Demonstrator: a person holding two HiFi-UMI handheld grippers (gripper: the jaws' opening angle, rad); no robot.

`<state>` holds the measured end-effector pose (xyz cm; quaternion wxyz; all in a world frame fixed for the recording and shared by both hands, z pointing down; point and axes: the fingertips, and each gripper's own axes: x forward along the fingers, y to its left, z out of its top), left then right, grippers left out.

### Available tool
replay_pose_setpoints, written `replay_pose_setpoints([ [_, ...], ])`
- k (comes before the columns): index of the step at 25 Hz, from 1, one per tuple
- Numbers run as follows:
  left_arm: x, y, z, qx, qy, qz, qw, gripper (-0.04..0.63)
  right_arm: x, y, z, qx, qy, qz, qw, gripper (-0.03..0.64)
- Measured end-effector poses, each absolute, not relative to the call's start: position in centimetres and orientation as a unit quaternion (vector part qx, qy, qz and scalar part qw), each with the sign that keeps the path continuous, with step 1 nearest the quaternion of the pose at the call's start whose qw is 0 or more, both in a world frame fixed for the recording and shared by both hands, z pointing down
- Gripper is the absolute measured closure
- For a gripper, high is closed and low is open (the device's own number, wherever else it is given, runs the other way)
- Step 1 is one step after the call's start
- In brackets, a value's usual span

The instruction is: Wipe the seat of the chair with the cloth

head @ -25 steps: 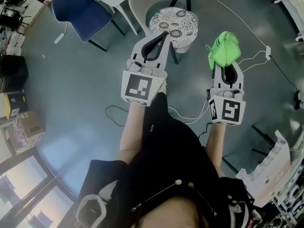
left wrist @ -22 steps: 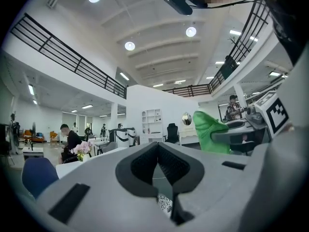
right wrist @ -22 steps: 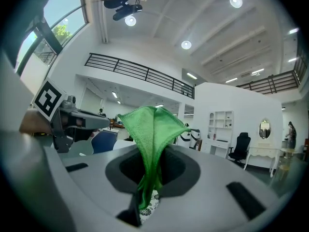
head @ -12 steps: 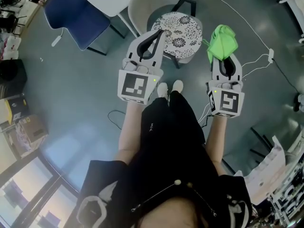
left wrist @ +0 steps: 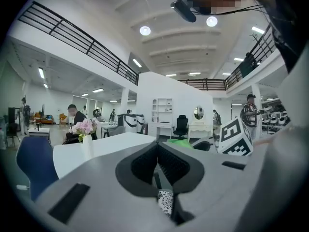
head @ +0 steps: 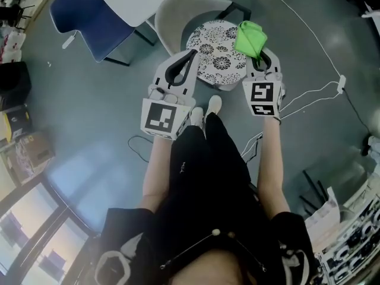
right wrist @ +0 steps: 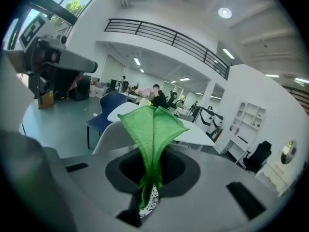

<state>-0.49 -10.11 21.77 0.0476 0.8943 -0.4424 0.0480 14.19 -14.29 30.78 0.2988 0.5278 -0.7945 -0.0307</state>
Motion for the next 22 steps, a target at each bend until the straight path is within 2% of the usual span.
replay_pose_setpoints([
  [7,2.8,-13.7,29.0,0.891,-0.435,0.068,0.112,0.589,13.2,-22.9,42.1,0.4,-0.795,-0.116,0.442,0.566],
  [11,2.0,-15.4,31.5,0.888,-0.436,0.075,0.126,0.589,10.8,-26.9,48.2,0.353,-0.79,-0.132,0.484,0.566],
  [17,2.2,-16.7,36.3,0.905,-0.384,0.156,0.094,0.589,9.6,-31.8,57.7,0.327,-0.777,-0.121,0.524,0.566],
  [22,3.1,-18.7,40.0,0.909,-0.386,0.117,0.103,0.589,9.4,-35.9,62.6,0.318,-0.765,-0.136,0.543,0.566],
])
